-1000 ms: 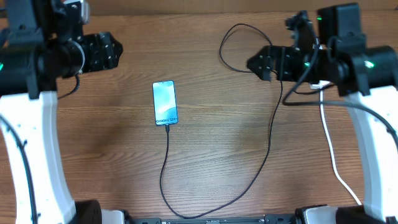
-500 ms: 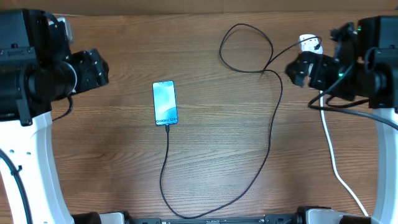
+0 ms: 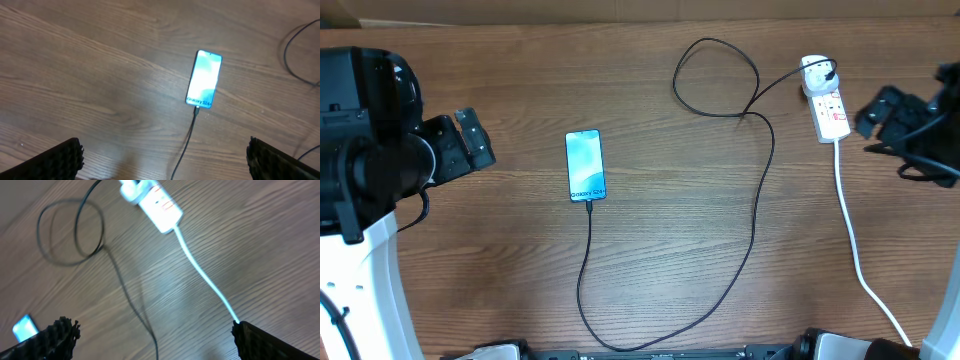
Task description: Plug charger to phone and switch on socket
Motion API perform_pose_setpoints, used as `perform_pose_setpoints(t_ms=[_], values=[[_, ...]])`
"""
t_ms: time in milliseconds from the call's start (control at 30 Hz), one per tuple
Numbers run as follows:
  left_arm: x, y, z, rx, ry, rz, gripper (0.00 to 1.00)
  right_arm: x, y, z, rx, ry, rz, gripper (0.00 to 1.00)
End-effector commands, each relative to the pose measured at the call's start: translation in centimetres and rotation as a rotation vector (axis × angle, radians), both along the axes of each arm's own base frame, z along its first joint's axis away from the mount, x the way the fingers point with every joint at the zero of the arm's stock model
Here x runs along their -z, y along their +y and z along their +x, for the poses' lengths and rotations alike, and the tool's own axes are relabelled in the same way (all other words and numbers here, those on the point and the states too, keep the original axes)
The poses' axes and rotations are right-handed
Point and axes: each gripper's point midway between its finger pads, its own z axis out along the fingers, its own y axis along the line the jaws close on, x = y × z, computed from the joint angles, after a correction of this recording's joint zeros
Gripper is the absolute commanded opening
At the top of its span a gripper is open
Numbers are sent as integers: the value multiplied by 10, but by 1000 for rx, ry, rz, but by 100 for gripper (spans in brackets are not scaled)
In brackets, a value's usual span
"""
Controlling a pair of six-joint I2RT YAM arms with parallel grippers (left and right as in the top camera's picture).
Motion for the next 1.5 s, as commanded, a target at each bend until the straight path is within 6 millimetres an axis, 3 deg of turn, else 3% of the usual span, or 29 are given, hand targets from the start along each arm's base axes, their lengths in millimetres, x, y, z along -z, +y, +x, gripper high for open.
perform_pose_setpoints(t_ms=[0,233,433,667,833,1067,1467], values=[[12,2,-1,-9,44,7,100,9,-25,8,94,19,-23,100],[19,3,5,-9,72,5,100,51,-47,40,131,84,0,100],[22,3,8,-9,84,4,99,74,-63,82,141,45,-7,100],[22,3,8,-9,85,4,100,106,-78,119,163,33,-9,100],[22,3,8,-9,85,4,100,133,-96,136,217,49,-54,100],[22,3,8,-9,85,4,100,168,-106,159,243,46,-49,100],[22,3,8,-9,85,4,99,201,-117,189,248,-2,-54,100]])
